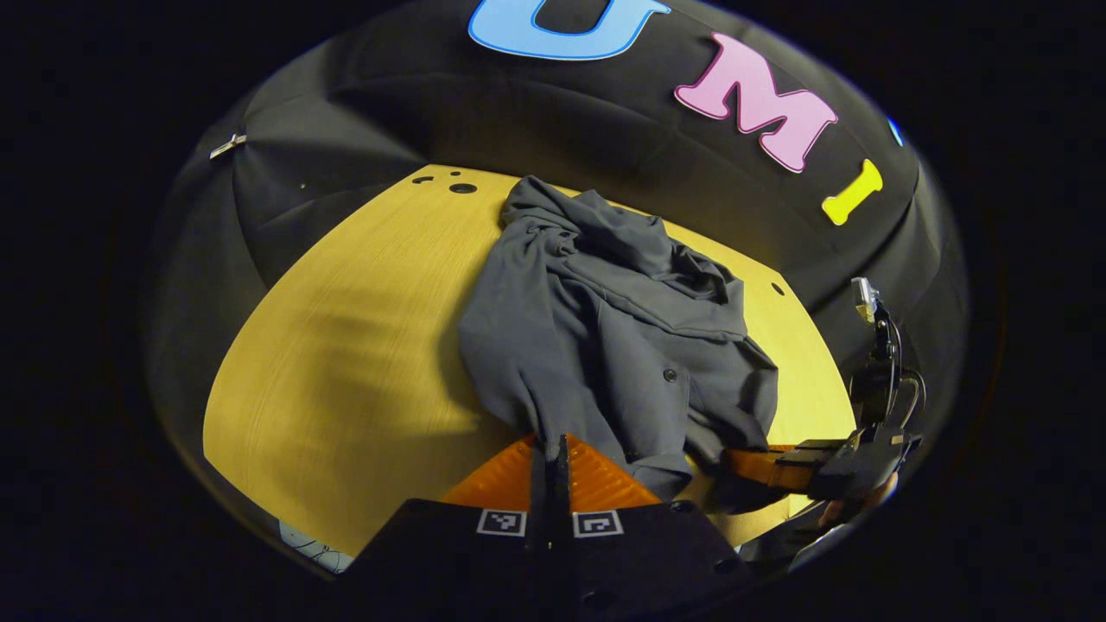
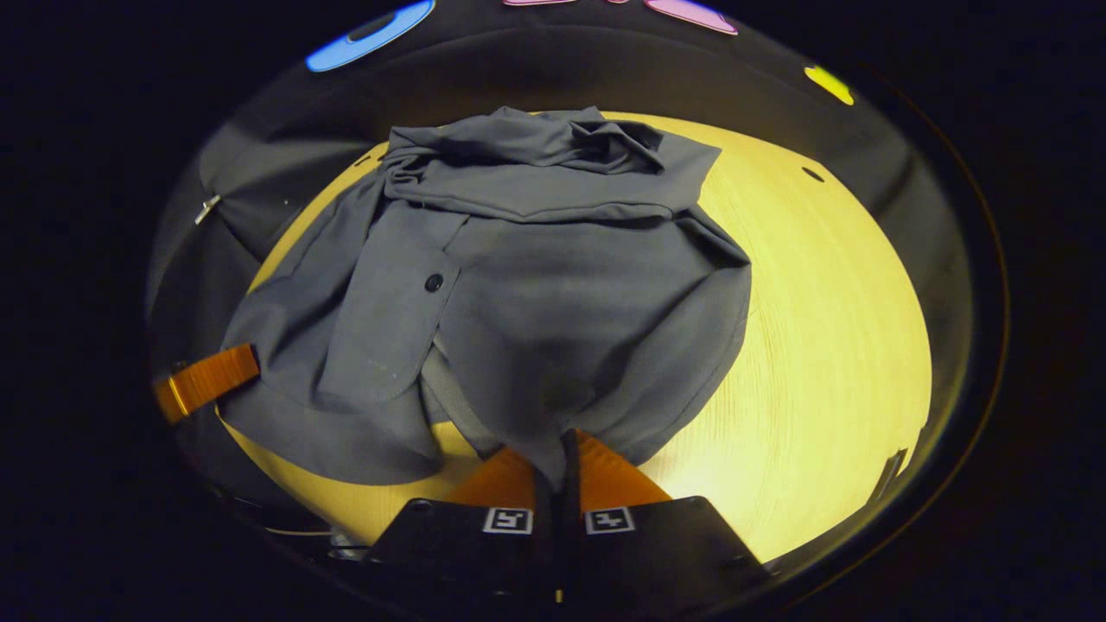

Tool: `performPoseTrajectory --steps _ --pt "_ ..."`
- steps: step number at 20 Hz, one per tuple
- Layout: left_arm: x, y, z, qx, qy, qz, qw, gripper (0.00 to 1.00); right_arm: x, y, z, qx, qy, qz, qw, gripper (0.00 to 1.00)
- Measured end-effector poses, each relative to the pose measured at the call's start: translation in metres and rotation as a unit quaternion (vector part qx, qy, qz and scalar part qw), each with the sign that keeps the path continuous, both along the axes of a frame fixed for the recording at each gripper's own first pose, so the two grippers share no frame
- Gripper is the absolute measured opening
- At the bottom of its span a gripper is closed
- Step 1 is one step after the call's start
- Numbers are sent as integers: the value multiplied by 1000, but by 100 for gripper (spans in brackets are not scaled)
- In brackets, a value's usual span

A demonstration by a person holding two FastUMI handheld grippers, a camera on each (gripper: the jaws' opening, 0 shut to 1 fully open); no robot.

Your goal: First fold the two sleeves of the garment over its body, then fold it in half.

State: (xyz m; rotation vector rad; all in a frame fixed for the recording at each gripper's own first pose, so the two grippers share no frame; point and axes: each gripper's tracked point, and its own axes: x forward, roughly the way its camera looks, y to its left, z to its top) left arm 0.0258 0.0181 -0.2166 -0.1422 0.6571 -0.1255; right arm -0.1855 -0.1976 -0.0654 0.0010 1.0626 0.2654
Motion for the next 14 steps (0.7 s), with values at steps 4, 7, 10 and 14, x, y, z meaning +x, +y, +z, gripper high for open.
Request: performPoseTrajectory --steps 4,7,10,14 --pt "7 -1 12 1 -17 -1 1000 5 22 2 22 46 -33 -17 998 7" --pt "16 -3 26 0 -35 -2 999 5 45 4 49 55 -74 -14 996 7" --pt "28 -4 42 -8 -49 4 999 6 73 7 73 63 -106 -8 992 7" --pt "55 -7 69 -21 -75 11 997 6 111 11 96 68 -141 5 988 7"
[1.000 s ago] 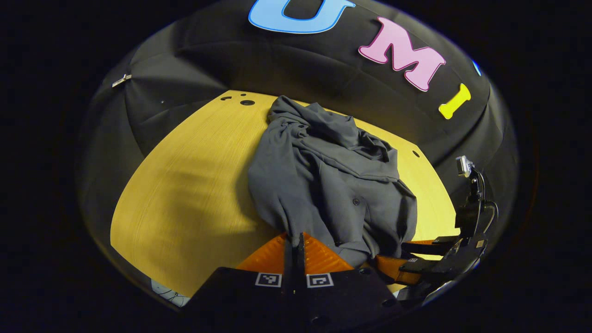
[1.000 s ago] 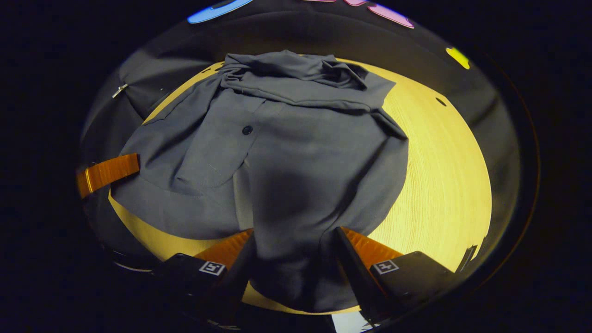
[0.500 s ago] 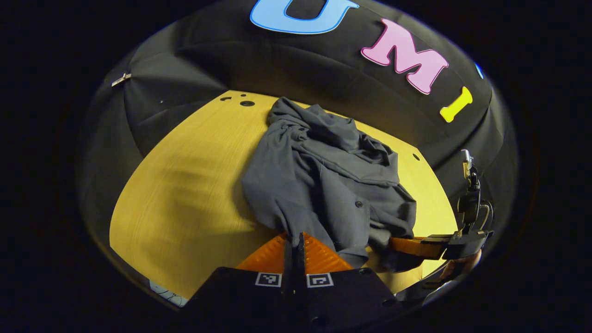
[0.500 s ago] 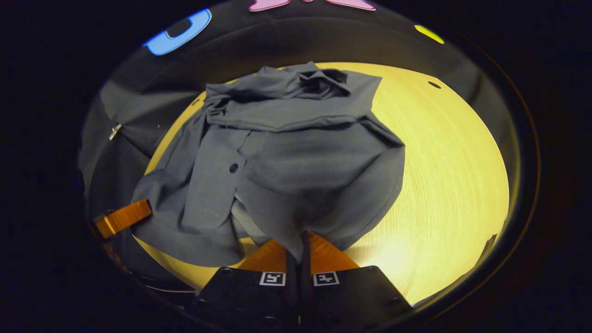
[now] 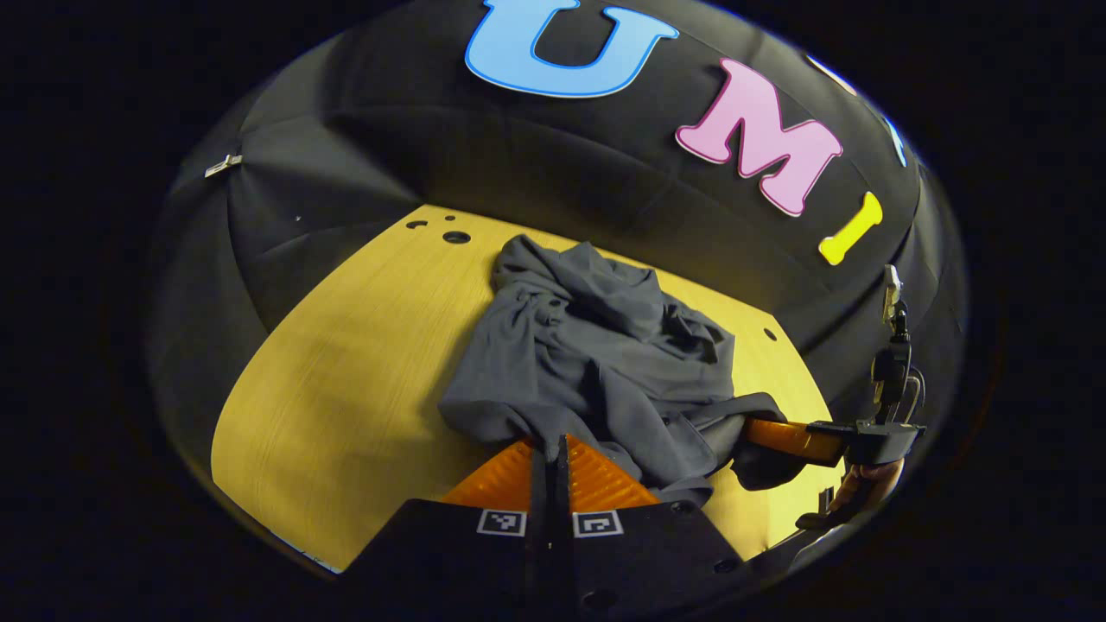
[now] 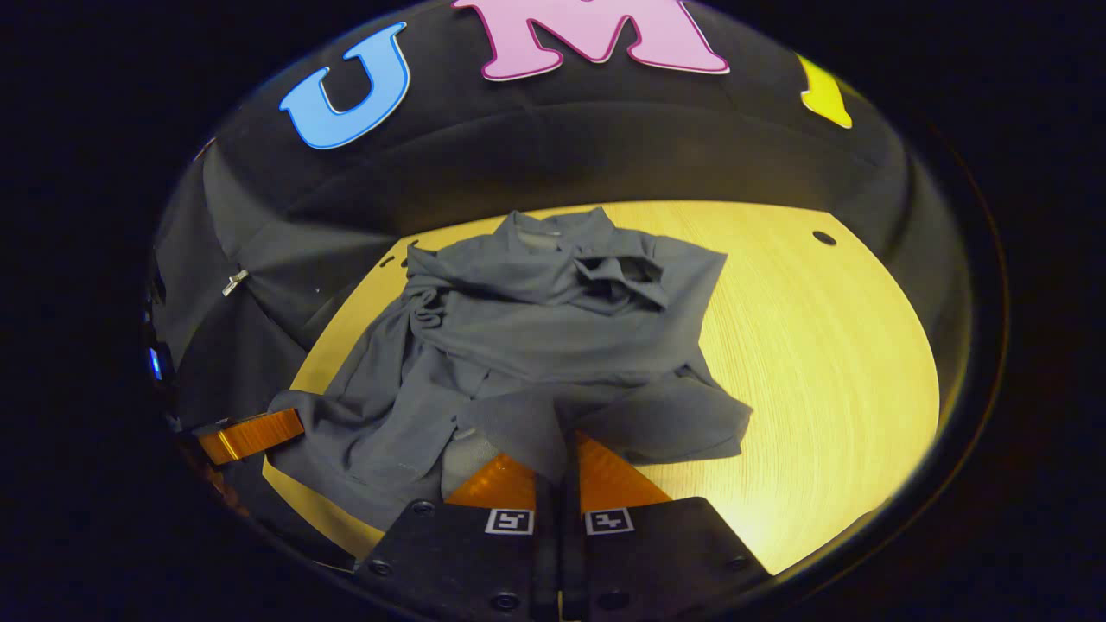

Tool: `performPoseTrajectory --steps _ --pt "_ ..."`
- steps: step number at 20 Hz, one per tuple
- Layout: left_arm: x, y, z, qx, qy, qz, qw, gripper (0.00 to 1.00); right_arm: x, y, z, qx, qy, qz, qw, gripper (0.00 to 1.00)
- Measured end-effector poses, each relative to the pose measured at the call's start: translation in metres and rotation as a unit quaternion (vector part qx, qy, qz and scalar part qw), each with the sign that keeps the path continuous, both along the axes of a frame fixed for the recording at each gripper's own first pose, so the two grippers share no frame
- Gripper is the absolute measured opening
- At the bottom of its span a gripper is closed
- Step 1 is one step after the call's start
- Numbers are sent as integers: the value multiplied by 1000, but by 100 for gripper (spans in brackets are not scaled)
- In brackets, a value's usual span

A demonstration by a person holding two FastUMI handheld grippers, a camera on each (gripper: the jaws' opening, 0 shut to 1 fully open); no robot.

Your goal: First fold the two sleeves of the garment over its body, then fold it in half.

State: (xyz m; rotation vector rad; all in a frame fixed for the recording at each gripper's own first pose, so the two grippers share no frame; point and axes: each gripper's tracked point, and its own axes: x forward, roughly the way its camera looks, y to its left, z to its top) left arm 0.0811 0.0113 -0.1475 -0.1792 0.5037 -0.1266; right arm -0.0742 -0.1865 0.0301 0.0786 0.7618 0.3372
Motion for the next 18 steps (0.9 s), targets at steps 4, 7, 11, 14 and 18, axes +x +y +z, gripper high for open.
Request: performPoseTrajectory --steps 4,7,11,14,18 --pt "31 -6 38 -2 -39 1 999 5 40 3 22 19 -29 -8 999 7" --pt "57 -11 67 -11 -66 1 998 5 69 2 42 22 -57 -11 998 7" --pt "102 -15 98 1 -100 -3 995 5 114 4 63 28 -83 -15 996 7" --pt "143 -15 112 19 -120 -3 993 5 149 8 71 29 -99 -16 994 6" --pt "201 -22 126 46 -143 -8 989 5 202 14 83 26 -126 -14 992 6"
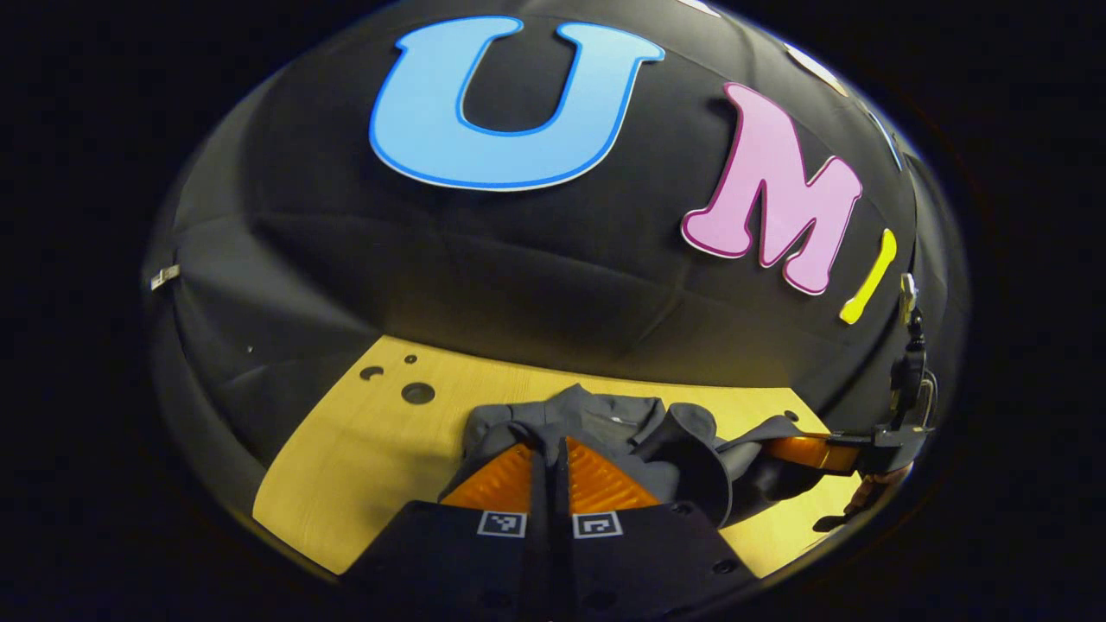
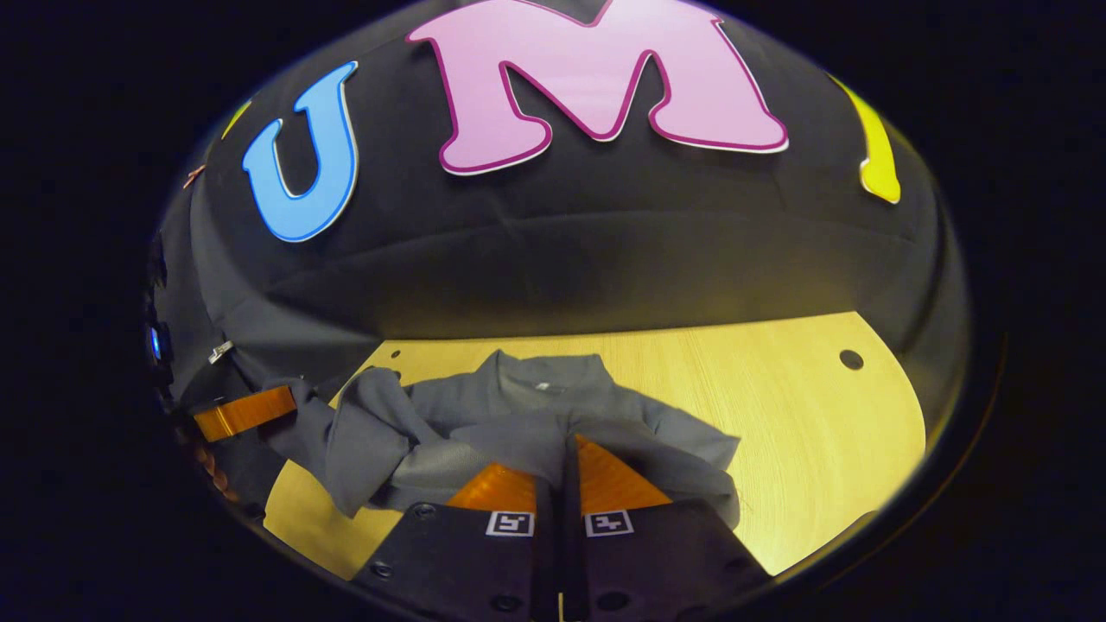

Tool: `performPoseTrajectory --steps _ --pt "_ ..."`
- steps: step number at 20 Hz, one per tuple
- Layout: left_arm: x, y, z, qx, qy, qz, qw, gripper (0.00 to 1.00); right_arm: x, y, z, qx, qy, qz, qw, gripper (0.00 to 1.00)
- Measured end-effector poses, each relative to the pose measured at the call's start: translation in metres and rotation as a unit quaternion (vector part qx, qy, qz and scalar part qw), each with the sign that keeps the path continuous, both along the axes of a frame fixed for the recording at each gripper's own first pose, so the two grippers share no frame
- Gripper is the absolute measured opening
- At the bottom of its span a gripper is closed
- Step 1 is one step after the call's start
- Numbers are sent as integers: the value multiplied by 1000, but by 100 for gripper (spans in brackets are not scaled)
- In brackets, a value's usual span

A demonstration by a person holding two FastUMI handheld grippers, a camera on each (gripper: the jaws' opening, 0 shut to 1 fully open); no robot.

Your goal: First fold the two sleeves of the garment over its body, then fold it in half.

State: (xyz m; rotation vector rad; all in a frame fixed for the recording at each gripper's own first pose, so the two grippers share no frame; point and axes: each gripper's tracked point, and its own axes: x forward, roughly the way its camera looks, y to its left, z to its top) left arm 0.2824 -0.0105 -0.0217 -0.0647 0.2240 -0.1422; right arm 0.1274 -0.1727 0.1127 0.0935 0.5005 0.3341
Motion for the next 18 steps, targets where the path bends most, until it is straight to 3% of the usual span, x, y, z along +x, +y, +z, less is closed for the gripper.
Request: performPoseTrajectory --steps 6,12,15,16,18 --pt "77 -13 10 30 -30 0 999 5 66 0 -12 27 -14 -25 999 6" --pt "136 -19 -27 52 -34 -1 998 5 102 -11 -68 17 1 -60 998 7" --pt "148 -15 -47 58 -18 9 998 17 115 -16 -79 37 4 -84 996 24" --pt "148 -12 -51 52 -16 17 998 28 117 -19 -80 37 5 -92 995 30" --pt "142 -5 -46 39 -19 37 998 72 118 -22 -83 35 5 -91 995 55"
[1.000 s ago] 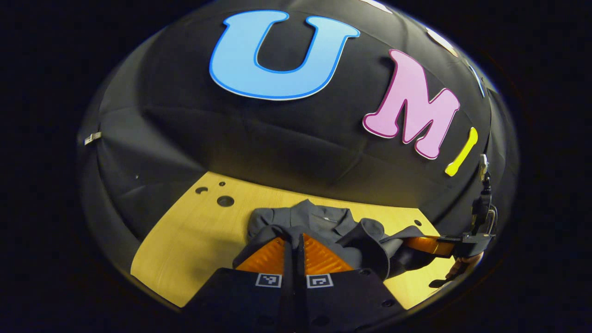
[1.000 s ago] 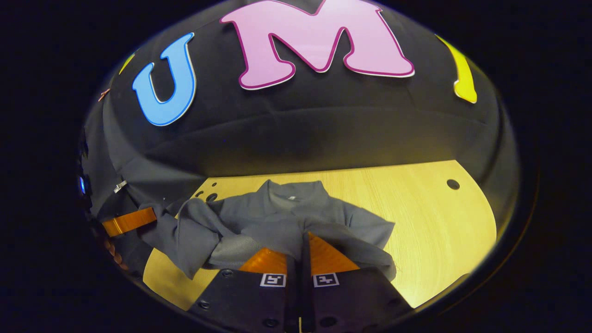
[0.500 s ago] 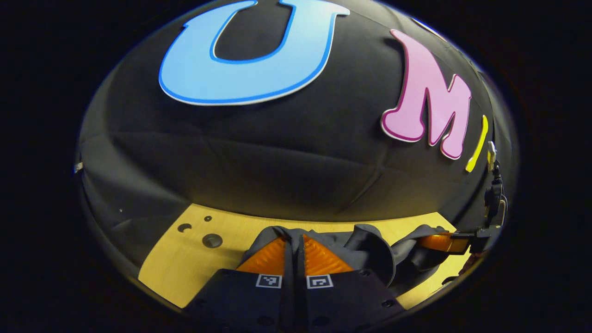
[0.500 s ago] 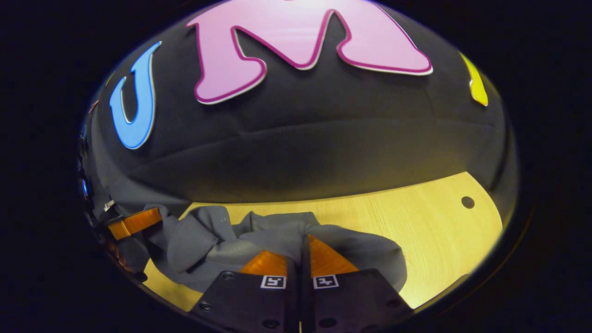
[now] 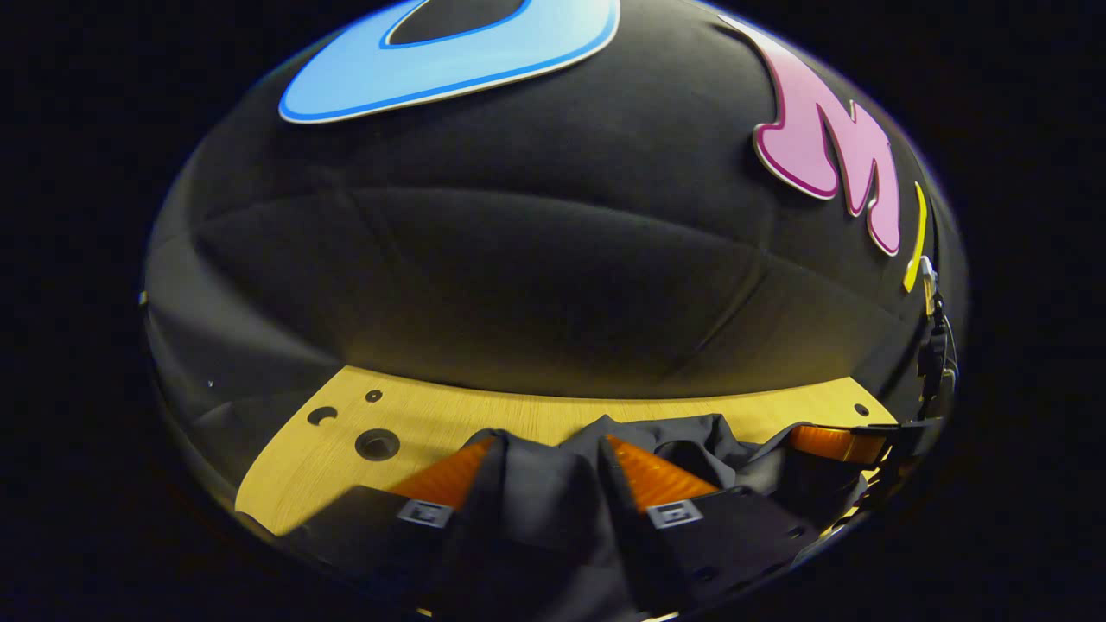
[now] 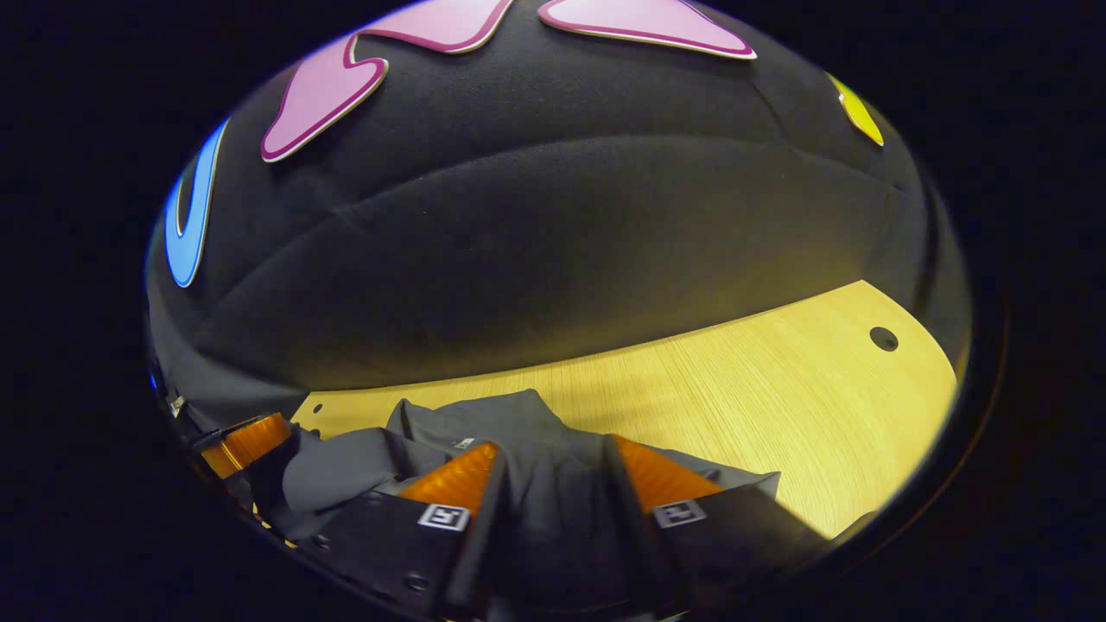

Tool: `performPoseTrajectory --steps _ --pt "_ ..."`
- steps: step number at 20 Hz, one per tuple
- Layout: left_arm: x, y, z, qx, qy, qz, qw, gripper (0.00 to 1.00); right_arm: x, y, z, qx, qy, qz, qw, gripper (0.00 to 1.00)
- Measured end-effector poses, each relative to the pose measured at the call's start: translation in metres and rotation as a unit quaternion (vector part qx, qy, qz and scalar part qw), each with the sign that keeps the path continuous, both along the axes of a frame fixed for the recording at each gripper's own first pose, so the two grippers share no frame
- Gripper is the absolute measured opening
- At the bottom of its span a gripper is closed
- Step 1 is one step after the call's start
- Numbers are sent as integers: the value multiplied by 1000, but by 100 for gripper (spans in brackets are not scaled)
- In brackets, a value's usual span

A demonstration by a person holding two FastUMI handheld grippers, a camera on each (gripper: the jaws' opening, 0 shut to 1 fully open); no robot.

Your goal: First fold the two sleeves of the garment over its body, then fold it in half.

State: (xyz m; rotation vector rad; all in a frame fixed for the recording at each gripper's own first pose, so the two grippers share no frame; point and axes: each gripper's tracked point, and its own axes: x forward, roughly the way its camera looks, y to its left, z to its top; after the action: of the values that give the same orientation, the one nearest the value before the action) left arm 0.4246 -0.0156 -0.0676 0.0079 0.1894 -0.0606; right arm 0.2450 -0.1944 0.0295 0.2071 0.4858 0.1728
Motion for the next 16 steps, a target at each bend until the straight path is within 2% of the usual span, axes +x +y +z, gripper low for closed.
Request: performPoseTrajectory --steps 1,2,4,9,16 --pt "-4 3 5 -6 -5 7 1000 94 -5 -4 3 -7 -1 2 1000 72" --pt "-9 6 11 -12 -9 12 1000 93 -10 -6 7 -18 -3 6 1000 77" --pt "-21 11 21 -16 -14 17 1000 96 -20 -16 17 -39 -16 3 999 99" --pt "-80 26 61 44 -49 17 998 96 -61 -40 65 -67 -58 -16 996 99" --pt "-201 34 112 70 -103 15 992 96 -148 -56 130 -89 -101 -23 991 99"
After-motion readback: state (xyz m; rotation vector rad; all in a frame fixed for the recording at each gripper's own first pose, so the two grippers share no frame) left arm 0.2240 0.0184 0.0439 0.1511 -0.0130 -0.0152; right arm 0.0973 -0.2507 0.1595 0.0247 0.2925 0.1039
